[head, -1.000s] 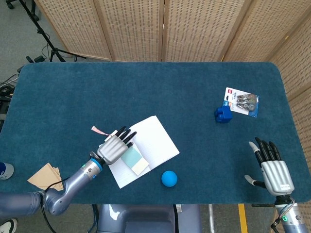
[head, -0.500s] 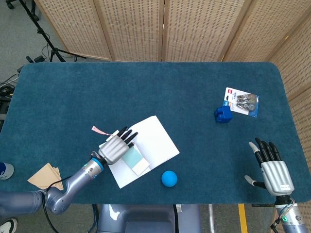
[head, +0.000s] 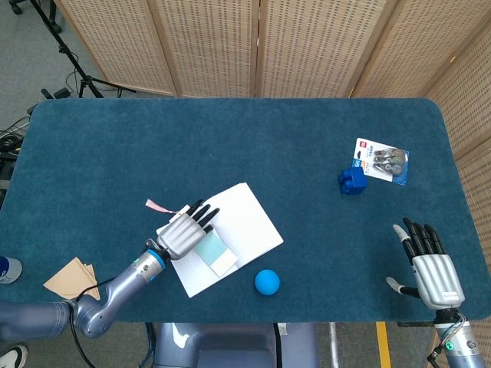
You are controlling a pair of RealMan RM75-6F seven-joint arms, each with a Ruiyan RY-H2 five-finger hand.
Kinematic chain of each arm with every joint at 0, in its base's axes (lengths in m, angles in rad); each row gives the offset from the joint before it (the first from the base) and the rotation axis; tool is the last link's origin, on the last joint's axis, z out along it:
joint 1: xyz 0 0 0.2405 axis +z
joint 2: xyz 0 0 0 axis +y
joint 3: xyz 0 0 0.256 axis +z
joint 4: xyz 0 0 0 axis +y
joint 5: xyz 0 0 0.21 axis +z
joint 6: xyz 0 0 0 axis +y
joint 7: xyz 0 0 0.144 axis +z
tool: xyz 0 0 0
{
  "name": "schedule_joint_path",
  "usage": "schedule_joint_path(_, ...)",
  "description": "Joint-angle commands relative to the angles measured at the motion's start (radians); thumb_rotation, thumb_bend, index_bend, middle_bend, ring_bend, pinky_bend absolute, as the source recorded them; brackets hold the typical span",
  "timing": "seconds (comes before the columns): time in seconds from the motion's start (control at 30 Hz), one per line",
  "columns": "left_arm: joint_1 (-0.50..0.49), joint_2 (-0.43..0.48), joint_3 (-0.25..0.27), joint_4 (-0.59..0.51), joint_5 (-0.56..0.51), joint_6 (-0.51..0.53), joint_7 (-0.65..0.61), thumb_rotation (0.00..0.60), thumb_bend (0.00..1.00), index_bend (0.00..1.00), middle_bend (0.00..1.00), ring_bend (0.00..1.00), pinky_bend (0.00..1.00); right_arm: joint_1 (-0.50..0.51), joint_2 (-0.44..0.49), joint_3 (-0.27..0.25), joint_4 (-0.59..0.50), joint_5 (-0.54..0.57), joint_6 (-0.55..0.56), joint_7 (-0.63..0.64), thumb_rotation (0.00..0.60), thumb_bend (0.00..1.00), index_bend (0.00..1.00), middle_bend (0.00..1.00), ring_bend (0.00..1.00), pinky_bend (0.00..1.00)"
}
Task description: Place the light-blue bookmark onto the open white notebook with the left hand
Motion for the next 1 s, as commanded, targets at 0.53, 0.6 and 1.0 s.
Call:
schedule_joint_path(0.53, 0.001, 0.010, -0.006, -0.005, -0.006, 0.003, -0.005, 0.600, 0.18, 0.28, 0.00, 0.00, 0.00, -0.001, 0.000, 0.000, 0.002, -0.003, 0.003, 0.003, 0.600, 0.09, 0.00, 0.00, 0.00, 0.00)
schedule_joint_path(0.6, 0.003, 0.010, -0.008, -0.003, 0.003, 0.010, -0.015, 0.600, 0.17, 0.27, 0.00, 0.00, 0.00, -0.001, 0.000, 0.001, 0.002, -0.002, 0.003, 0.004, 0.600, 0.09, 0.00, 0.00, 0.00, 0.00)
schedule_joint_path(1.0, 0.045, 0.038, -0.028, -0.030, 0.058, 0.072, -0.144, 0.600, 0.41, 0.22, 0.00, 0.00, 0.00, -0.002, 0.001, 0.001, 0.003, -0.002, 0.004, 0.006, 0.600, 0.09, 0.00, 0.00, 0.00, 0.00)
